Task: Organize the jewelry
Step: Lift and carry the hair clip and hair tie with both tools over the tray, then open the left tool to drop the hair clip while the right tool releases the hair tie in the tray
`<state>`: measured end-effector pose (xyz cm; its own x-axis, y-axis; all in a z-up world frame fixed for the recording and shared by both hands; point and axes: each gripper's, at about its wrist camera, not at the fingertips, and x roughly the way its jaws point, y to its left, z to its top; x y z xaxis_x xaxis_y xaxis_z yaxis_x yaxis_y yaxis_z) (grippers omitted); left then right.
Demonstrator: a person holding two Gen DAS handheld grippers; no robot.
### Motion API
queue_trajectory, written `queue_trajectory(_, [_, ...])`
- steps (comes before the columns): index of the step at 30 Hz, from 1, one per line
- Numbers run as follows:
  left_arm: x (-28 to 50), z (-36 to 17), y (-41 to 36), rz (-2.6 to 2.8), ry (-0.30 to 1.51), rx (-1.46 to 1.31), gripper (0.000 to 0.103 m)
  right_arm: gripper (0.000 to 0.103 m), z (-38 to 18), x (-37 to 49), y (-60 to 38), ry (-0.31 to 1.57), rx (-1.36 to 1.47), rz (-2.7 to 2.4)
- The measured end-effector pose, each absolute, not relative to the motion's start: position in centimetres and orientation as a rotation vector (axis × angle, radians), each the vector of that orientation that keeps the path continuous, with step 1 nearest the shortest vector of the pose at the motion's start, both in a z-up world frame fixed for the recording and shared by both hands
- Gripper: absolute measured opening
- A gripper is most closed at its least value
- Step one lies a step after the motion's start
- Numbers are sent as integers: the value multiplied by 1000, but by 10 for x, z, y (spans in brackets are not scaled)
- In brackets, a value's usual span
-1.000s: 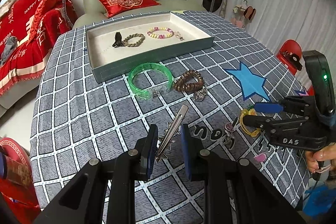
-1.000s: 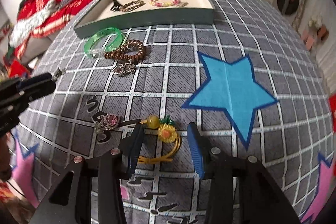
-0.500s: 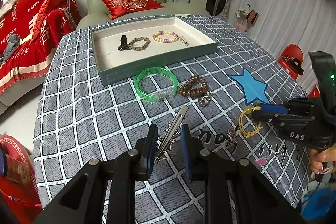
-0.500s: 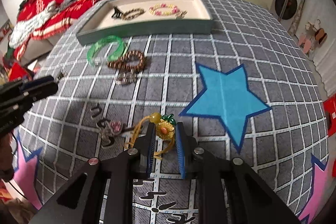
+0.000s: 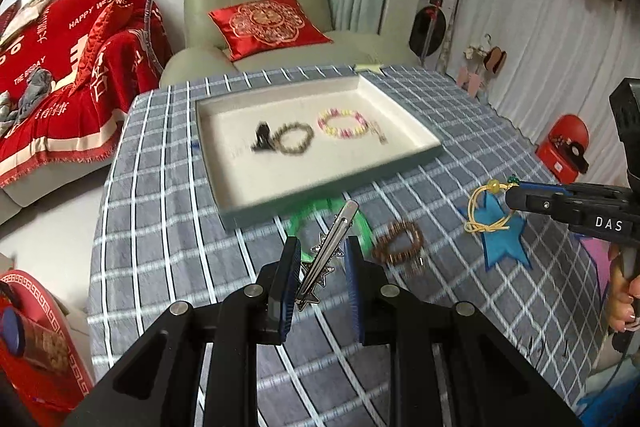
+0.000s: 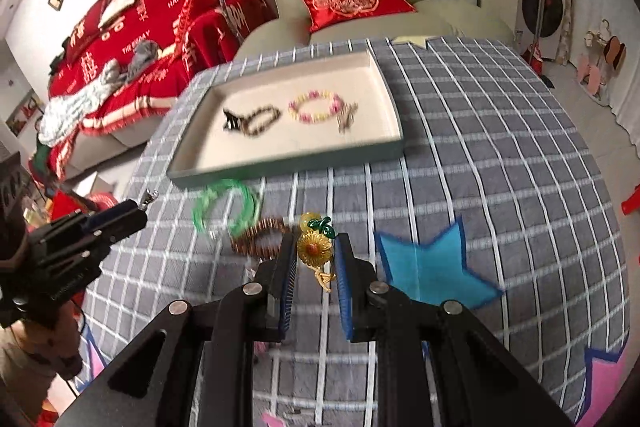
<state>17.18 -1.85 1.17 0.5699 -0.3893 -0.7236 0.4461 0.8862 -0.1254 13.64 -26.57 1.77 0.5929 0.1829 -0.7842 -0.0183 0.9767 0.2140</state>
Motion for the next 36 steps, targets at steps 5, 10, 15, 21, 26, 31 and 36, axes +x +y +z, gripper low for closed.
queue_trajectory(5, [206, 20, -23, -462, 810, 75, 38, 21, 30, 172, -264, 906, 227, 149])
queue_trajectory(10, [240, 13, -31, -441, 825, 96, 38, 21, 27, 211, -259, 911, 248, 173])
queue_trajectory(15, [270, -1, -43, -427, 853, 117, 38, 21, 16, 250, -257, 930, 265, 181])
queue_trajectory(21, [301, -21, -56, -412, 898, 135, 38, 21, -5, 286, -267, 963, 310, 163])
queue_trajectory(26, [317, -36, -65, -398, 932, 156, 38, 21, -23, 306, -273, 991, 327, 141])
queue_trajectory(31, [324, -51, -72, -380, 967, 181, 38, 21, -39, 318, -275, 1018, 327, 127])
queue_trajectory(36, [328, -59, -74, -353, 980, 205, 38, 21, -52, 320, -275, 1039, 302, 115])
